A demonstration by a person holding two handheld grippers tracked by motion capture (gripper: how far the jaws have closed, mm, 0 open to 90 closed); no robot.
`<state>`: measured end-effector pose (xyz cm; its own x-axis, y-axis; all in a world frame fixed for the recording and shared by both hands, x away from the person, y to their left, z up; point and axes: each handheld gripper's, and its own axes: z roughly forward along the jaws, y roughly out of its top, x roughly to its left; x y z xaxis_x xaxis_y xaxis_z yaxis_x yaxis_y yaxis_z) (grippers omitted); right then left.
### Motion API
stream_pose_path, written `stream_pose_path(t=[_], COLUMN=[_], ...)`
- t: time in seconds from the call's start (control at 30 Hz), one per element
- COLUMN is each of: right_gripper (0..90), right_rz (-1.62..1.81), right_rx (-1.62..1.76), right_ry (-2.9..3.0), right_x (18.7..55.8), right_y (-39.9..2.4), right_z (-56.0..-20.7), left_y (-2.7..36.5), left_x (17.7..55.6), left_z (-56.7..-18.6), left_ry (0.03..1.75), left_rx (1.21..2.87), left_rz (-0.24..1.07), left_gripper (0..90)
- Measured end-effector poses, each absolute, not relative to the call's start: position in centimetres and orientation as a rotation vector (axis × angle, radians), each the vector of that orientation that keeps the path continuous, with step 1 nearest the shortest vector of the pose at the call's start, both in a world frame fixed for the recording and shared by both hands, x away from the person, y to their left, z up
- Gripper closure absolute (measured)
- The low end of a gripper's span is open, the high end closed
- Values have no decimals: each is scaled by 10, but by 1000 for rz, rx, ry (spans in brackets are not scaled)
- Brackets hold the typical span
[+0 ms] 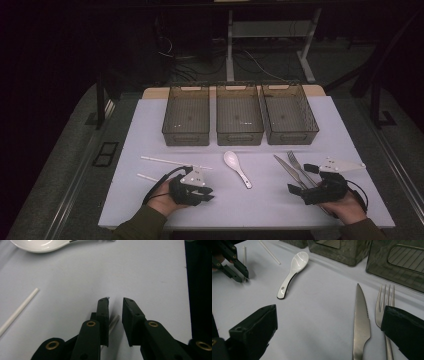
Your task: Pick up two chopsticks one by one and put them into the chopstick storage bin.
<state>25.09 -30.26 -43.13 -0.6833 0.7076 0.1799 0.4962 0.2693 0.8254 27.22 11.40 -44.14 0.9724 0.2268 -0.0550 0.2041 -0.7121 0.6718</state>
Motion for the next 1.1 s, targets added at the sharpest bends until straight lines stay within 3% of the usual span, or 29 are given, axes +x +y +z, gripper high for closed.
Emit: stream_pose_path(t=[0.53,1.1], right_gripper=[8,8], right_rz=[1373,1365], right_rx=[1118,1118], right_ry=[2316,2322], right_x=[251,252], right_y=[-302,-301], right_z=[-431,-432], left_y=[110,83], left_x=[278,317], left_z=[-445,-444], left_ry=[293,372], left_rx=[2368,2377], left_rz=[22,152], left_gripper=[856,861])
